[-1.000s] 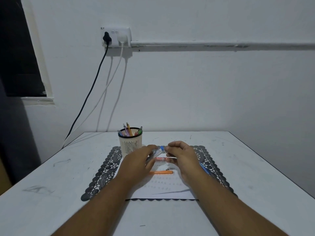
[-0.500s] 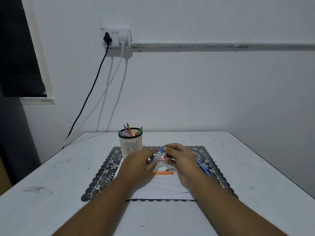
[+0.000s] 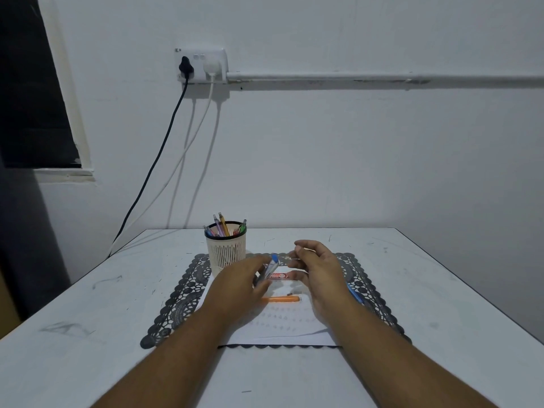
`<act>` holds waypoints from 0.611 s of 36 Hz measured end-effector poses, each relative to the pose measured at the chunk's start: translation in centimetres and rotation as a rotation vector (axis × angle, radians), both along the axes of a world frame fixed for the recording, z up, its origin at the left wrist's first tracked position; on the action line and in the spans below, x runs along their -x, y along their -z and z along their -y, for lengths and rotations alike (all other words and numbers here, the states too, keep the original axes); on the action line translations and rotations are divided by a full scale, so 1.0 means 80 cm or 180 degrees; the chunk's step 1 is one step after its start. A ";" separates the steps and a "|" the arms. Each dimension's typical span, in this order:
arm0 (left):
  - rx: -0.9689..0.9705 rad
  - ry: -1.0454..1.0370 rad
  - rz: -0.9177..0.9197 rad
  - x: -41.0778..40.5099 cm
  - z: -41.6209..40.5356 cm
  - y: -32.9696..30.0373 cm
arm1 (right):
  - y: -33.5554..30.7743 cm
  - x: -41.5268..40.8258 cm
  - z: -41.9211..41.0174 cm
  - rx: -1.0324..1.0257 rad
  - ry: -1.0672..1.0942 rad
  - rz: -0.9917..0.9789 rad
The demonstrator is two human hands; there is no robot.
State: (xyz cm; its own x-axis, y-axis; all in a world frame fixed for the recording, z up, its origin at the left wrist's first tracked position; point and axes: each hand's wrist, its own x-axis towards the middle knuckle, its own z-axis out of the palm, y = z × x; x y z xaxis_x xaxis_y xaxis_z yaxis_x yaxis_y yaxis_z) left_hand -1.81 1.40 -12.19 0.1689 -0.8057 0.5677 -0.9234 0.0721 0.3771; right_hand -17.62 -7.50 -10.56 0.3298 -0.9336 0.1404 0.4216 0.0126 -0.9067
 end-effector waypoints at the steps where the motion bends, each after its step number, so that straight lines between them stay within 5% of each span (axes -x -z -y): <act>1: -0.0008 0.0004 -0.0016 0.000 0.000 0.000 | 0.000 0.000 0.000 -0.0016 0.0033 0.0008; 12: 0.0366 0.0050 -0.1441 -0.015 0.018 0.004 | 0.005 0.001 0.002 -0.0001 0.0024 -0.0092; 22: 0.0353 -0.0432 -0.0813 -0.009 0.012 -0.004 | 0.002 0.002 -0.002 -0.0031 -0.0022 -0.0148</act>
